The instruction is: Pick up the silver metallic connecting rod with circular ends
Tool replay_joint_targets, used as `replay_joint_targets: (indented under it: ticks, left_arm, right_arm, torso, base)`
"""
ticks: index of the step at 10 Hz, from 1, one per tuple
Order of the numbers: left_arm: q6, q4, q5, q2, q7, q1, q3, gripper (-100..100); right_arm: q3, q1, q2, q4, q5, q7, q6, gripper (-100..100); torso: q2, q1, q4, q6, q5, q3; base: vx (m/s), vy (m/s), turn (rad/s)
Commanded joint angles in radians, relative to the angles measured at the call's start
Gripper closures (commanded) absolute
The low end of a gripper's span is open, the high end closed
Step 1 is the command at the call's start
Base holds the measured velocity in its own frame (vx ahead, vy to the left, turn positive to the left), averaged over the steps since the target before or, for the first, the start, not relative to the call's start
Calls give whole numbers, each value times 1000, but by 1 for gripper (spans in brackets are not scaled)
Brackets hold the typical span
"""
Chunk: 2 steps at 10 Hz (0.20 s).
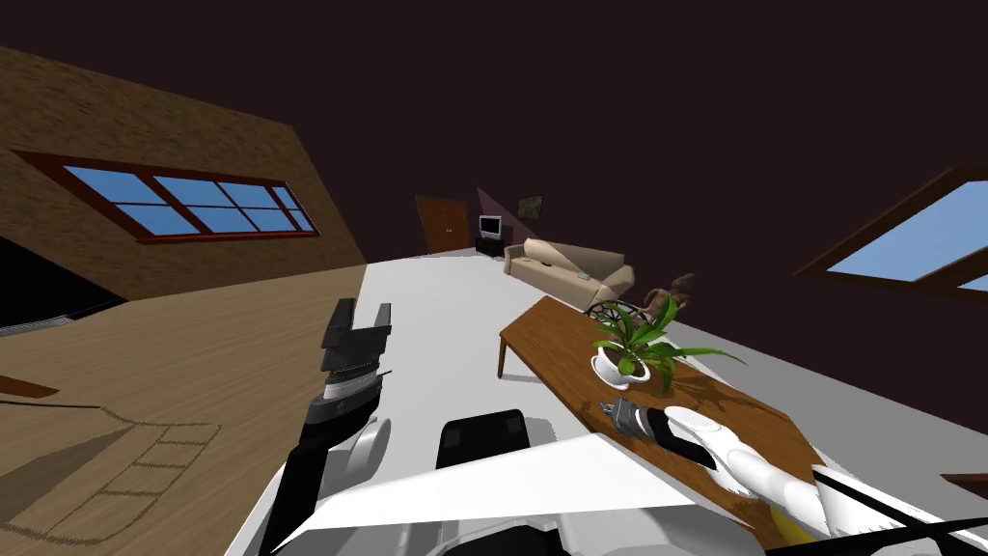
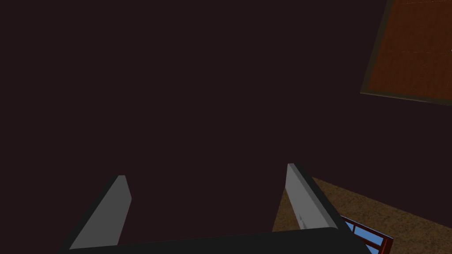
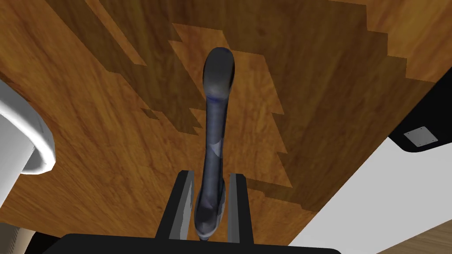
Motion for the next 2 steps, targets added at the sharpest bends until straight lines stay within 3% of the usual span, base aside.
replay_joint_targets:
  ticks: [1, 2]
  left_arm:
    - [0, 0, 0, 0, 0, 0, 0, 0]
    - [0, 0, 0, 0, 0, 0, 0, 0]
  right_arm:
    - [0, 0, 0, 0, 0, 0, 0, 100]
    - [0, 0, -1, -3, 0, 0, 0, 0]
  torso:
    - [0, 0, 0, 0, 0, 0]
    - [3, -2, 0, 0, 0, 2]
  base:
    - [34, 18, 7]
    - [8, 5, 2]
